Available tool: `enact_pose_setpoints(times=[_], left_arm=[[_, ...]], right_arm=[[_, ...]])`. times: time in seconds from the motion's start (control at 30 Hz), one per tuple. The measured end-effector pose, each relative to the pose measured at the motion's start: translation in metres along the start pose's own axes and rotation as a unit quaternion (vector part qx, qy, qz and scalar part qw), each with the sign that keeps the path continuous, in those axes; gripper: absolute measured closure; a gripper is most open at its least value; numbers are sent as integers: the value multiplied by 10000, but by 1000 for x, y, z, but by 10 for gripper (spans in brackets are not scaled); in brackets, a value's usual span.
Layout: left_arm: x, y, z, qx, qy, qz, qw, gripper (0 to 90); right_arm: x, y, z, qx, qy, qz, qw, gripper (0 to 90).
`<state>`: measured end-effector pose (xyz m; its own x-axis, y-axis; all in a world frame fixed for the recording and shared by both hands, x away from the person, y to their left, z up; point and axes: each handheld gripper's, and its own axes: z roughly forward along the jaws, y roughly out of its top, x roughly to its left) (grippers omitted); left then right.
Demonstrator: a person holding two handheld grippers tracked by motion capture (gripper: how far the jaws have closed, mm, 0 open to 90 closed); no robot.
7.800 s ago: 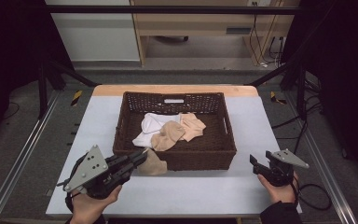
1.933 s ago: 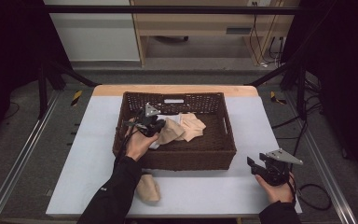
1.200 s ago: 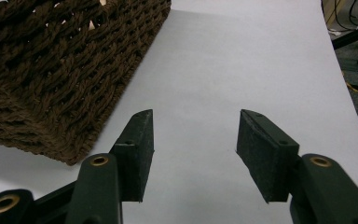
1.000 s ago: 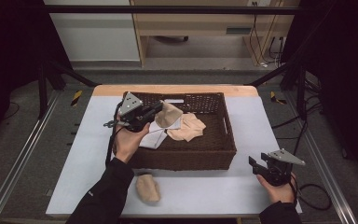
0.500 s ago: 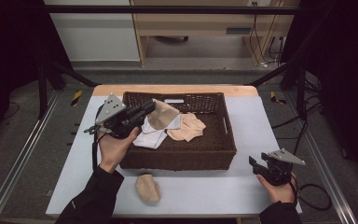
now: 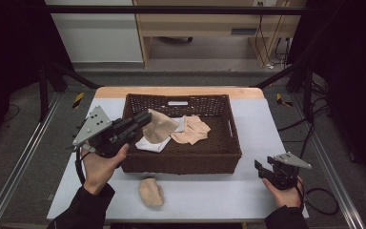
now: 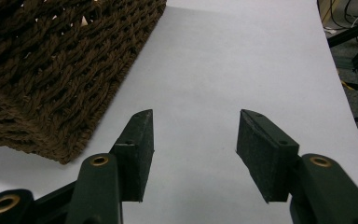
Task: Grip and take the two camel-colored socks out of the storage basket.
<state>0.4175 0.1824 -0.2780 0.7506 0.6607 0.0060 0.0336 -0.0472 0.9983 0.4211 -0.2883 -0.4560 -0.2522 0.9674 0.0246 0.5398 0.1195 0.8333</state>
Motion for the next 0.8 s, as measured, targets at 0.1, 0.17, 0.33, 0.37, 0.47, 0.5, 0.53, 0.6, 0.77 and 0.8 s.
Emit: enact_pose_setpoints(times=[0.1, 0.17, 0.33, 0.37, 0.47, 0.5, 0.53, 0.6, 0.77, 0.8], left_arm=[[-7, -3, -8, 28, -84, 22, 10000, 861], [-13, -8, -13, 93, -161, 48, 9998, 861], [-22, -27, -25, 255, -254, 44, 9993, 861], [-24, -31, -27, 252, -273, 1, 9993, 861], [-28, -39, -34, 320, -314, -10, 9990, 861], [-29, -41, -36, 346, -326, -1, 9989, 861], [-31, -44, -38, 346, -336, -3, 9988, 861], [-33, -48, -43, 364, -360, 10, 9987, 861], [-40, -62, -48, 488, -471, -40, 9977, 860], [-43, -70, -48, 592, -528, -78, 9968, 860]], right_arm=[[0, 0, -1, -9, 7, 6, 10000, 462], [0, 0, -1, -20, -2, -7, 10000, 462], [-1, -1, -1, -18, -21, -16, 10000, 464], [-1, -1, -1, -14, -23, -20, 10000, 465], [0, -1, -1, -19, -12, -9, 10000, 464], [0, -1, -1, -20, -15, -1, 10000, 464], [0, -1, -1, -17, -15, 3, 10000, 465], [0, -1, -1, -13, -21, 2, 10000, 465], [0, -1, -2, -12, -27, 5, 10000, 465], [0, -1, -2, -16, -33, 10, 10000, 465]])
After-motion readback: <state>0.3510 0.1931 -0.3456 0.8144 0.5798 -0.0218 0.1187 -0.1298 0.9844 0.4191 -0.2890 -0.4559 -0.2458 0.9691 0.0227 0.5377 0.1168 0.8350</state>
